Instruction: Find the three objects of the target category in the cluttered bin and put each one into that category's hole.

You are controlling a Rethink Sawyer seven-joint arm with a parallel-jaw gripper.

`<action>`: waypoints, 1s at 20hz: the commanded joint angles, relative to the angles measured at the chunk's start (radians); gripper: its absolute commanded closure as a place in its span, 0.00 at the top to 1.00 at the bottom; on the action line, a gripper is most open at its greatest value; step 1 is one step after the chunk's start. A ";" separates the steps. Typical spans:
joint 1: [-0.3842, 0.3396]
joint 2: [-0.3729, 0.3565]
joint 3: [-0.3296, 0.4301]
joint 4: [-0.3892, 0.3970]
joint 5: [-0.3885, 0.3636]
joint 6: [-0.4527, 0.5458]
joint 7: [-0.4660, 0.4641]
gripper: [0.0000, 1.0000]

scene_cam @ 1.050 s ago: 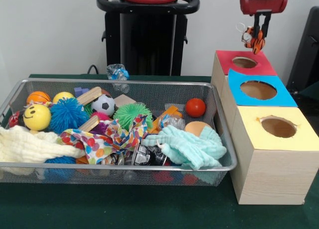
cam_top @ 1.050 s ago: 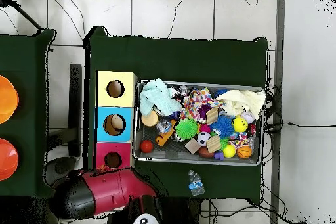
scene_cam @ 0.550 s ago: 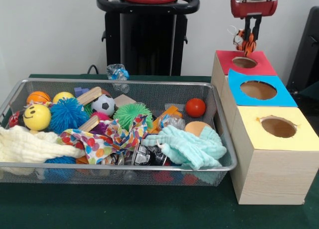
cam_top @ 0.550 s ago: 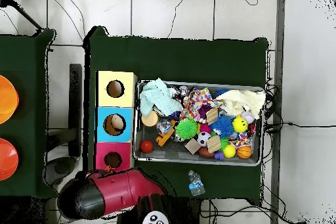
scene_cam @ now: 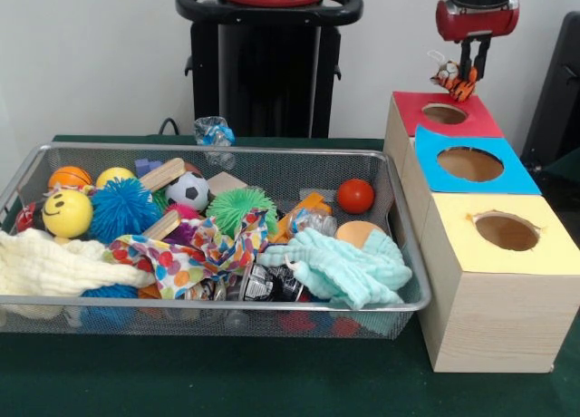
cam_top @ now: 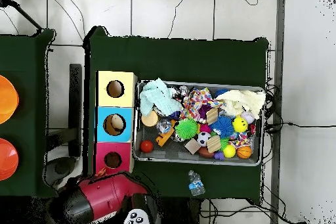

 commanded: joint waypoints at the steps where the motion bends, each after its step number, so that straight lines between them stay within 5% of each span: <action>1: 0.008 0.000 0.001 0.066 -0.033 -0.085 0.115 0.00; 12: -0.024 -0.065 0.024 0.157 -0.009 -0.101 0.111 0.00; 20: -0.065 -0.129 0.068 0.160 0.037 -0.003 0.068 0.00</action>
